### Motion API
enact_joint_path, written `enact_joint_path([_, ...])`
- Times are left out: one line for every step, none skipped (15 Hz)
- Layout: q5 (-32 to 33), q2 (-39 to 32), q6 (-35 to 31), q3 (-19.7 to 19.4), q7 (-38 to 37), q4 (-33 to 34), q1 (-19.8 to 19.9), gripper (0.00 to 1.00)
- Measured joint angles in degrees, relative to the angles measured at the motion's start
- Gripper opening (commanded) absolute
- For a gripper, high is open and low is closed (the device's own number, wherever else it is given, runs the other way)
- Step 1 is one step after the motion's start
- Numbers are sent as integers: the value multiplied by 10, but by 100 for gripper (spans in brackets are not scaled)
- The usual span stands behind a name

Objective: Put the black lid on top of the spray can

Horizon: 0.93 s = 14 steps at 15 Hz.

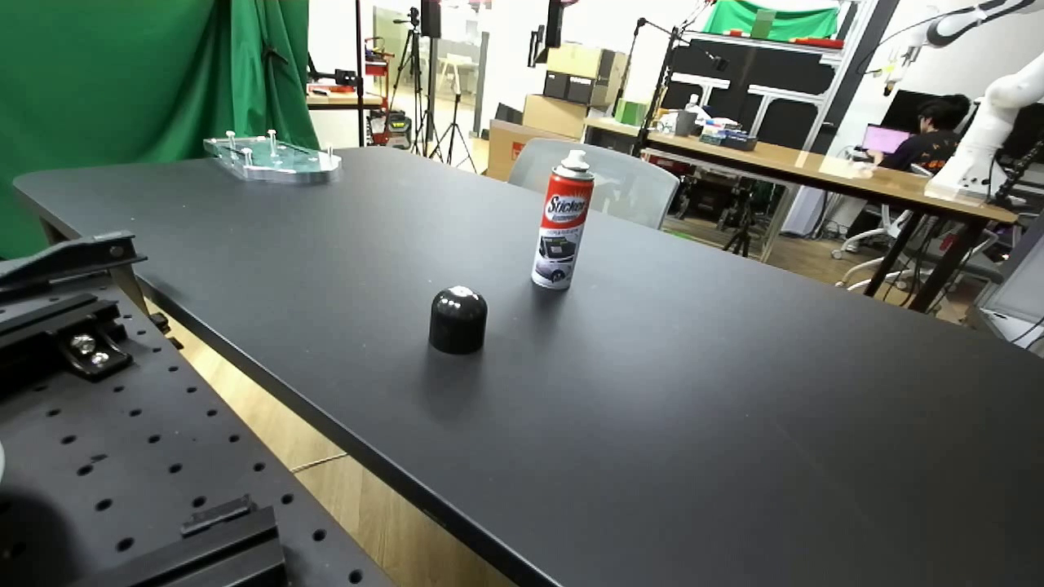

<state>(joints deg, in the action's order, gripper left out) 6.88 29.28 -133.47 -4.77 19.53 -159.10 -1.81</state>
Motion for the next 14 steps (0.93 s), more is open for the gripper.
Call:
enact_joint_path([0, -16, -28, 1, -8, 0, 0, 100])
enact_joint_path([0, -34, -54, 1, -16, -1, 0, 100])
enact_joint_path([0, -55, -80, 1, -22, -1, 1, 100])
enact_joint_path([-1, -79, -103, 1, -27, -2, 3, 100])
enact_joint_path([-1, -103, -122, 1, -30, -2, 6, 100])
enact_joint_path([-1, -128, -141, 1, -32, -2, 10, 100])
enact_joint_path([-1, -152, -159, 1, -35, -3, 14, 100])
enact_joint_path([-1, -177, -176, 1, -37, -3, 18, 100])
enact_joint_path([-1, -201, -194, 1, -38, -3, 22, 100])
enact_joint_path([-1, -226, -212, 1, -39, -3, 25, 100])
enact_joint_path([-2, -249, -228, 0, -39, -3, 27, 100])
enact_joint_path([-2, -273, -244, 1, -39, -3, 28, 100])
enact_joint_path([-2, -294, -257, 1, -40, -3, 29, 100])
enact_joint_path([-2, -314, -269, 2, -41, -3, 29, 100])
